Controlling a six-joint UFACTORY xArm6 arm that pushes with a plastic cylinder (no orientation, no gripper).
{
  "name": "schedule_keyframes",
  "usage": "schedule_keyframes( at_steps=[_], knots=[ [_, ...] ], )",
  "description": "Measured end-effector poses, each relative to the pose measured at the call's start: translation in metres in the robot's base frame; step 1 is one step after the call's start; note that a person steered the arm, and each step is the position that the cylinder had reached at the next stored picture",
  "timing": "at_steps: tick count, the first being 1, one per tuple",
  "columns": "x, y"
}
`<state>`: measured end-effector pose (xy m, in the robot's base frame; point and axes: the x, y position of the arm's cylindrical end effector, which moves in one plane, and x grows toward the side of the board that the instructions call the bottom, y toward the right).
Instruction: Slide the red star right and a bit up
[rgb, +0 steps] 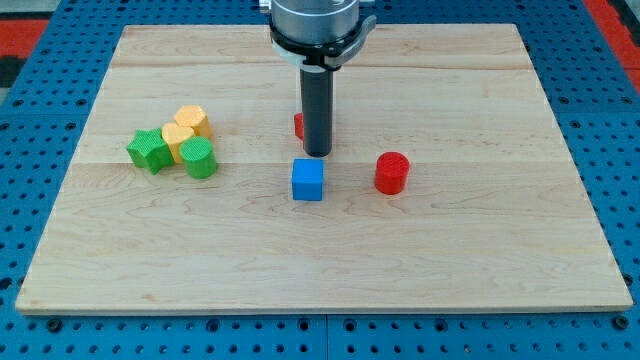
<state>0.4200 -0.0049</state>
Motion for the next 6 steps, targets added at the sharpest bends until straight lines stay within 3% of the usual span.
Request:
schedule_keyframes(
  at_steps=[3,6],
  knots=[
    [0.005,-0.049],
    [-0.025,0.045]
  ],
)
